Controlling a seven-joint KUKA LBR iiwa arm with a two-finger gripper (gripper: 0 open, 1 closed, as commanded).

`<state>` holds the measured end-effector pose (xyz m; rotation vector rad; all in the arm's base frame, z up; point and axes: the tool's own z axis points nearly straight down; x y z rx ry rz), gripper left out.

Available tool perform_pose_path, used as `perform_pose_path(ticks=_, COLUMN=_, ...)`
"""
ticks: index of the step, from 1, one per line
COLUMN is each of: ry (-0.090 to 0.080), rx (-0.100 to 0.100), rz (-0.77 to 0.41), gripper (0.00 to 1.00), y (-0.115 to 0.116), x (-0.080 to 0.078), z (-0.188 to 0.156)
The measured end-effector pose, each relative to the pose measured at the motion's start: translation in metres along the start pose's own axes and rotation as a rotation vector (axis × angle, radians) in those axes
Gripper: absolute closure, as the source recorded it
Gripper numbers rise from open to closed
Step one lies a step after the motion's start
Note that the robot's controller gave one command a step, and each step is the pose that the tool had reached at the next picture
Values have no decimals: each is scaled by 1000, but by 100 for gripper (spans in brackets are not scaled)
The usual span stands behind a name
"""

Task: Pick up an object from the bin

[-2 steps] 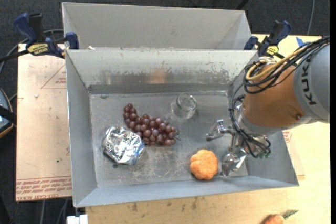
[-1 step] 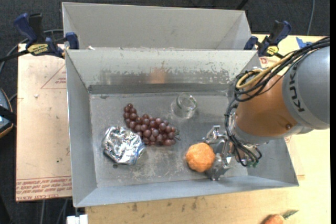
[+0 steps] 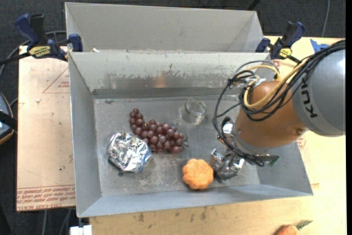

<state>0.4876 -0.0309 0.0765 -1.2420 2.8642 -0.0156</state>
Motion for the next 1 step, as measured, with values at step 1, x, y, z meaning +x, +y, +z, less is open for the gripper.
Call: perform_pose_path(ticks=1, ry=-1, rx=0, rz=-124, gripper=100, y=3, x=-2, z=0)
